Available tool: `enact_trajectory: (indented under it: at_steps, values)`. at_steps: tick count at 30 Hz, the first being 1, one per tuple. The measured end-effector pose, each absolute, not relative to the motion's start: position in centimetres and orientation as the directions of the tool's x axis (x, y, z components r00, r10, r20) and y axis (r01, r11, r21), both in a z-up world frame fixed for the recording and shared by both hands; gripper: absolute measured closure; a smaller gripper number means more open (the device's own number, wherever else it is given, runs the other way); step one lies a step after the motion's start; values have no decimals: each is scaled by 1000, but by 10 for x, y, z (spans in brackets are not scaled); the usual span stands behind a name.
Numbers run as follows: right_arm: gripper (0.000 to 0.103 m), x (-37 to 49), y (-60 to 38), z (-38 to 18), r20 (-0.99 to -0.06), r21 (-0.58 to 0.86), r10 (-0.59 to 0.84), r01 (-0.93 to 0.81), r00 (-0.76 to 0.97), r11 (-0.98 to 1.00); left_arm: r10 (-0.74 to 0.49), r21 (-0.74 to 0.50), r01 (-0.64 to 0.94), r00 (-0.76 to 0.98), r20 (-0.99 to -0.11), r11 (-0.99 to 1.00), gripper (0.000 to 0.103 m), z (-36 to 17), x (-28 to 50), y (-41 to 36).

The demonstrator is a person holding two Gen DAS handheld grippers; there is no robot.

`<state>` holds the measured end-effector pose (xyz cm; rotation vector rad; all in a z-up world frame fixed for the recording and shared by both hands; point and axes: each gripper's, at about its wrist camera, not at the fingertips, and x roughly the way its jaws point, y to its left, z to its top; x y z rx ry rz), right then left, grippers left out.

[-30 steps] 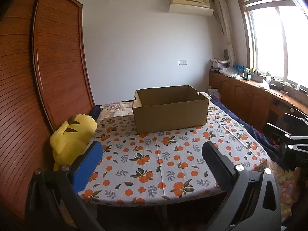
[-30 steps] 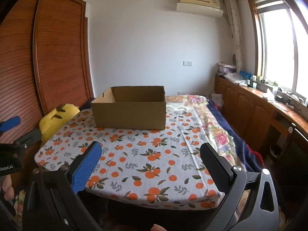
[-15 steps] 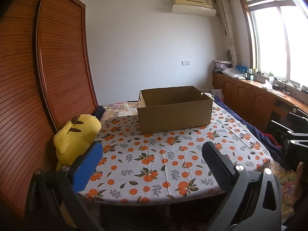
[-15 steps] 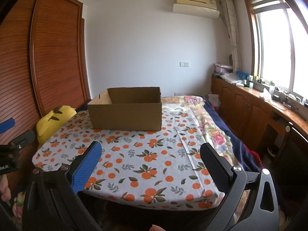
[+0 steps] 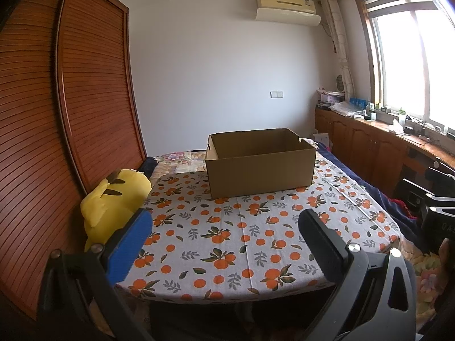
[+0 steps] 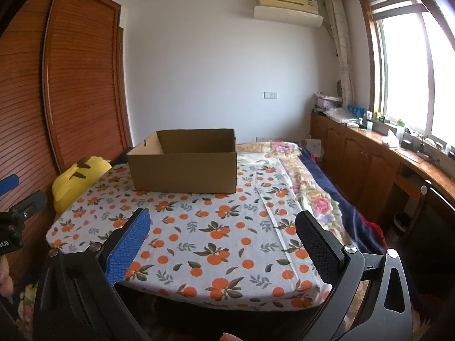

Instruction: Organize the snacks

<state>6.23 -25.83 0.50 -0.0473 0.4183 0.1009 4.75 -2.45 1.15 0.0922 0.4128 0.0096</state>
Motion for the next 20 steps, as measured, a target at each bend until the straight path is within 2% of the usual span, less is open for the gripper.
enact_trajectory:
  at_steps: [20]
  values:
    - [0,62,-260,6,-407,-23,88,-106,909,994,32,92,5,916,-399,996,0,13,48,-22]
